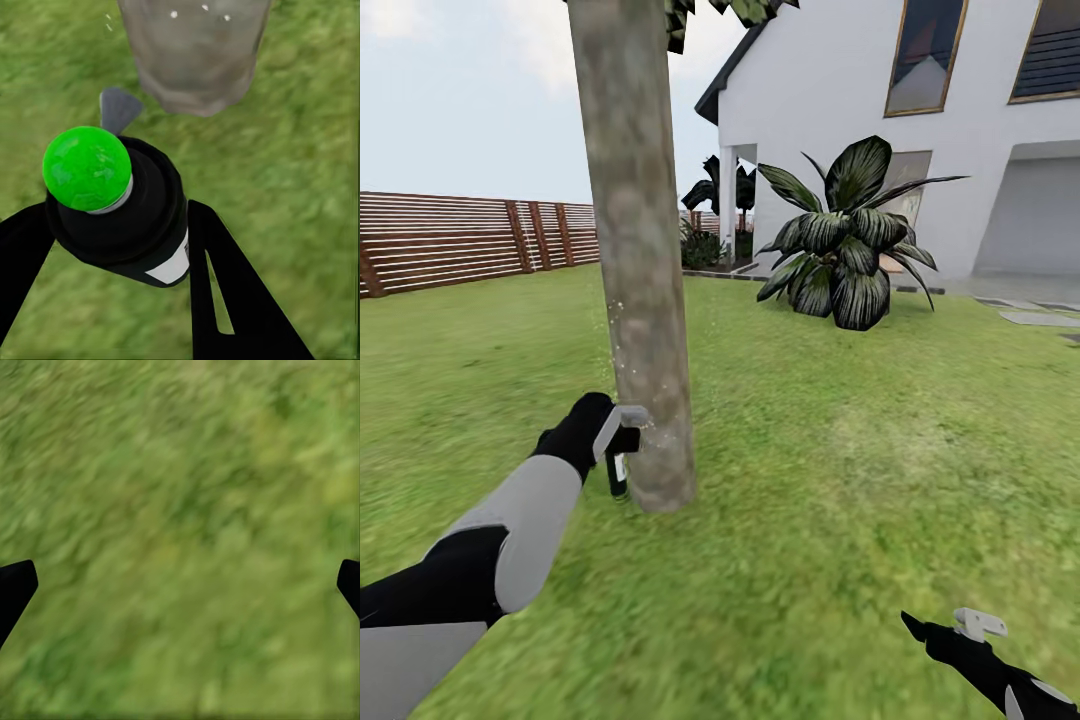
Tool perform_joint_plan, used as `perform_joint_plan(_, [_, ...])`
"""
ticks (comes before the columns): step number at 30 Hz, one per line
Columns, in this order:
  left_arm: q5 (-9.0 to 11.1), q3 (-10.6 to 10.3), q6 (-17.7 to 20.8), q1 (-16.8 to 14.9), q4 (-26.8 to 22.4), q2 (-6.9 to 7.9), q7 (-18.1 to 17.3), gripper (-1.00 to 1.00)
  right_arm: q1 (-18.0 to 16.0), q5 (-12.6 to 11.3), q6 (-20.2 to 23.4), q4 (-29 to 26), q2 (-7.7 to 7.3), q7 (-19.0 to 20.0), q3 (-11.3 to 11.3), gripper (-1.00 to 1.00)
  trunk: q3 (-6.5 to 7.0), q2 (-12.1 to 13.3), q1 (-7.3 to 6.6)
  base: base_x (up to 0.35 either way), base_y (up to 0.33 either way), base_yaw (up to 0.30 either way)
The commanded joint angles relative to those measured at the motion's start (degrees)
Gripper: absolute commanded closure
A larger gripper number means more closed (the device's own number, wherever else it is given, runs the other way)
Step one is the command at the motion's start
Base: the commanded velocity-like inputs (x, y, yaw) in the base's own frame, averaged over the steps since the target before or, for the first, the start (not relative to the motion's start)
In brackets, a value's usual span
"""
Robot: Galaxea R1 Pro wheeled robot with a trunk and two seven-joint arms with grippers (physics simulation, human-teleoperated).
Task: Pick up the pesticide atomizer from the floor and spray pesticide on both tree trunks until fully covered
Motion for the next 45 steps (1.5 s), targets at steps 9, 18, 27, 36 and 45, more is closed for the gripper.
perform_joint_plan(9, [0.1,0.0,4.5,-1.3,-3.5,-0.67,0.1,1.0,0.0,0.0,0.0,0.0,0.0,0.0,0.0,-1.0,-0.01,0.0,0.01,0.0,0.0,0.0])
perform_joint_plan(18, [0.2,0.0,4.7,-6.1,-3.5,-0.7,0.1,1.0,0.0,0.0,0.0,0.0,0.0,0.0,0.0,-1.0,-0.01,0.0,0.01,0.0,0.0,0.0])
perform_joint_plan(27, [0.3,0.0,4.9,-10.9,-3.4,-0.74,0.1,1.0,0.0,0.0,0.0,0.0,0.0,0.0,0.0,-1.0,-0.01,0.0,0.01,0.0,0.0,0.0])
perform_joint_plan(36, [0.4,0.0,5.3,-16.1,-3.2,-0.79,0.1,1.0,0.0,0.0,0.0,0.0,0.0,0.0,0.0,-1.0,-0.01,0.0,0.01,0.0,0.0,0.0])
perform_joint_plan(45, [0.4,0.0,5.3,-20.5,-3.1,-1.14,0.1,1.0,0.0,0.0,0.0,0.0,0.01,0.0,0.0,-1.0,-0.01,0.0,0.01,0.0,0.0,0.0])
